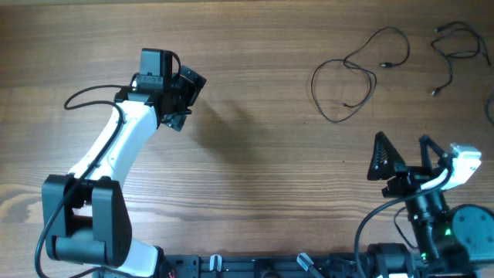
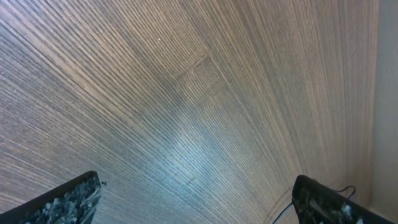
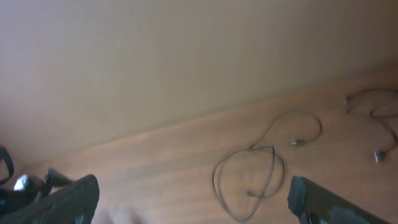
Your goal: Untangle cables
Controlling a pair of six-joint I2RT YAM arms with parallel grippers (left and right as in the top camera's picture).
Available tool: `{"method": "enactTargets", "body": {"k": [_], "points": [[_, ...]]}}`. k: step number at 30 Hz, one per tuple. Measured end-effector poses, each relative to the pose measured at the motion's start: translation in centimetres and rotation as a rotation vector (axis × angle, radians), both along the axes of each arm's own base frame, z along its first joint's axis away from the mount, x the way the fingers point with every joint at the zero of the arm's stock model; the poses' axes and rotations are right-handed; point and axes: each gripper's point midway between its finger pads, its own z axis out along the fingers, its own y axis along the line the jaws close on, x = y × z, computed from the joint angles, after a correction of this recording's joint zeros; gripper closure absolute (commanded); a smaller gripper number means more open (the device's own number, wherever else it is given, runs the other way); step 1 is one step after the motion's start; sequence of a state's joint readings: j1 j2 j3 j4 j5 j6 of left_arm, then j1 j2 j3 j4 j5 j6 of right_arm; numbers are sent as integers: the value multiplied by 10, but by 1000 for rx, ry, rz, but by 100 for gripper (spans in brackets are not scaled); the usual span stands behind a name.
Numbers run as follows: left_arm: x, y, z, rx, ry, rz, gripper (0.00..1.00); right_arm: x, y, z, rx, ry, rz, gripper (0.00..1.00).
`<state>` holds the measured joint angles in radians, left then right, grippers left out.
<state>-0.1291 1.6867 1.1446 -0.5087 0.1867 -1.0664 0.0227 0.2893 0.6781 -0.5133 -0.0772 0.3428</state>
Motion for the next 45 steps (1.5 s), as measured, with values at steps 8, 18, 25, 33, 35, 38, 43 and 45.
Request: {"method": "enactTargets", "body": {"k": [8,18,25,33,35,38,43,45], "points": [[0,0,0,0,-1,-1,0,14,0,-58,-41,-204,2,0],[0,0,0,0,-1,0,0,32,3,-117,-150,-198,21,0],[0,0,0,0,0,0,0,32,3,-134,-161,-132,26,0],[0,0,0,0,0,0,0,32,3,-134,-161,-133,26,0],[0,0,0,0,0,0,0,32,3,-134,-161,-132,26,0],[0,0,0,0,0,0,0,32,3,-134,-161,-132,26,0],[0,0,0,0,0,0,0,32,3,-134,-161,-133,26,0],[0,0,0,0,0,0,0,32,3,-134,-161,-132,26,0]]}}
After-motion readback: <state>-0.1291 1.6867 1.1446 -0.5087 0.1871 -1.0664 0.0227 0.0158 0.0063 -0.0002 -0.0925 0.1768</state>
